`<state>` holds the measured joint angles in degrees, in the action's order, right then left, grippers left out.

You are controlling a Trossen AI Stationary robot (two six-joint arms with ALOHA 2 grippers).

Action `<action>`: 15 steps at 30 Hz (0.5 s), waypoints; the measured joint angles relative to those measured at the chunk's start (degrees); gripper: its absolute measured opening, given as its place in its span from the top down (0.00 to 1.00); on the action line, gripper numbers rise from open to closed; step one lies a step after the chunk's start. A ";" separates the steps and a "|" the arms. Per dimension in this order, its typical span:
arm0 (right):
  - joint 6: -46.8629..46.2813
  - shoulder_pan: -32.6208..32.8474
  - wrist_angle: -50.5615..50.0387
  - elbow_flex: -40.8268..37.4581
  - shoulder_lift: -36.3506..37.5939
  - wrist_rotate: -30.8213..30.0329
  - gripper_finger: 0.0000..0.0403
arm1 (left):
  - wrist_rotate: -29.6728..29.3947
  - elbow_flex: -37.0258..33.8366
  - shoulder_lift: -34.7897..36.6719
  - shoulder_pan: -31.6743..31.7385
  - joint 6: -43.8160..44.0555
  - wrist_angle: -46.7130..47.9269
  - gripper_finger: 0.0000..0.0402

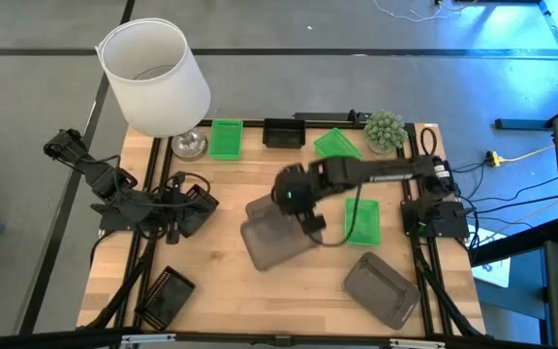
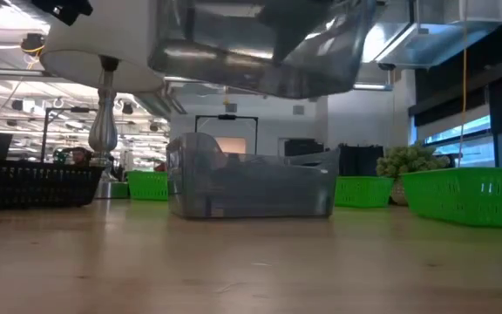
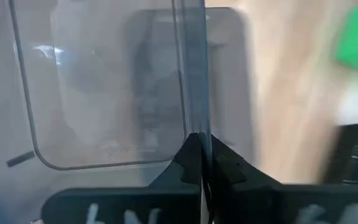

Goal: Stack baskets by color
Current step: Stack the middle transparent black bin on top of the top transparent black bin

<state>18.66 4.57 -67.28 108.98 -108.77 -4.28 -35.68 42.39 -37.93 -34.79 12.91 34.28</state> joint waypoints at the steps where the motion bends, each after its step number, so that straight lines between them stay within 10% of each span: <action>1: 1.64 -1.44 0.44 0.12 0.01 0.12 1.00 | 0.00 0.00 0.00 0.00 0.00 0.00 1.00; 15: 12.61 -11.75 5.62 -4.62 -1.77 4.75 1.00 | -1.27 0.00 0.01 0.00 0.32 -0.07 1.00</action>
<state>31.27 -7.18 -61.66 104.36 -110.54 0.47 -36.95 42.39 -37.92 -34.79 13.23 34.21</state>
